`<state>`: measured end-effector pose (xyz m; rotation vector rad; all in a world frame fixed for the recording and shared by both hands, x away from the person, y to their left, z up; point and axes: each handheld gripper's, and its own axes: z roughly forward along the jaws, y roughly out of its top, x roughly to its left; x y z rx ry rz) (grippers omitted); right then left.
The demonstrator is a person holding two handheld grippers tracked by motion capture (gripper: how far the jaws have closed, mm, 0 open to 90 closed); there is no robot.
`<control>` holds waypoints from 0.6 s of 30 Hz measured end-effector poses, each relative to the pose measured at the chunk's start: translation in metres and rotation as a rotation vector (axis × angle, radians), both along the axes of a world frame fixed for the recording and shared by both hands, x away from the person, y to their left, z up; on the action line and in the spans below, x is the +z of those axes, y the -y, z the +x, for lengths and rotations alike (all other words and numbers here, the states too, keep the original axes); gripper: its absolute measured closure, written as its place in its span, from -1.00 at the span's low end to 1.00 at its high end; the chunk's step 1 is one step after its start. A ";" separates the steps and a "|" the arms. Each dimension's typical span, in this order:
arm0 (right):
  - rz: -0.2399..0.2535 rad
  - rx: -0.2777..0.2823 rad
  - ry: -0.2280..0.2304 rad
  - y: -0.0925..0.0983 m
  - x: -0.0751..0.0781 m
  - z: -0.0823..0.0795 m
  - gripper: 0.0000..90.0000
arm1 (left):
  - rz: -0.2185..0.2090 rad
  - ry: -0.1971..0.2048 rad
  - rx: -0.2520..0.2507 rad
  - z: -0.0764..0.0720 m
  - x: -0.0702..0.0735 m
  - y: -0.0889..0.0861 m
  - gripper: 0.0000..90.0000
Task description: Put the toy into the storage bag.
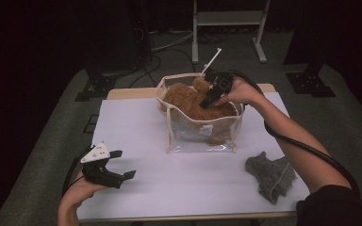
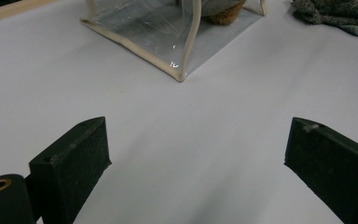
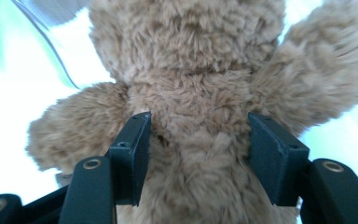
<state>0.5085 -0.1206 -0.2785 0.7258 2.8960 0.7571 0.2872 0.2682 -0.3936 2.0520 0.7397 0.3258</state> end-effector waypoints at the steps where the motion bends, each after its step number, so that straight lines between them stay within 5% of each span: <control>1: 0.022 -0.003 0.006 0.003 0.004 -0.001 -0.10 | 0.000 0.001 -0.001 0.000 0.000 0.000 -0.88; 9: 0.113 -0.015 0.019 0.024 0.024 -0.009 -0.11 | 0.009 -0.005 -0.010 0.001 -0.002 0.003 -0.88; 18: 0.152 -0.004 0.041 0.041 0.034 -0.023 -0.12 | 0.000 0.006 -0.013 0.000 0.001 0.004 -0.88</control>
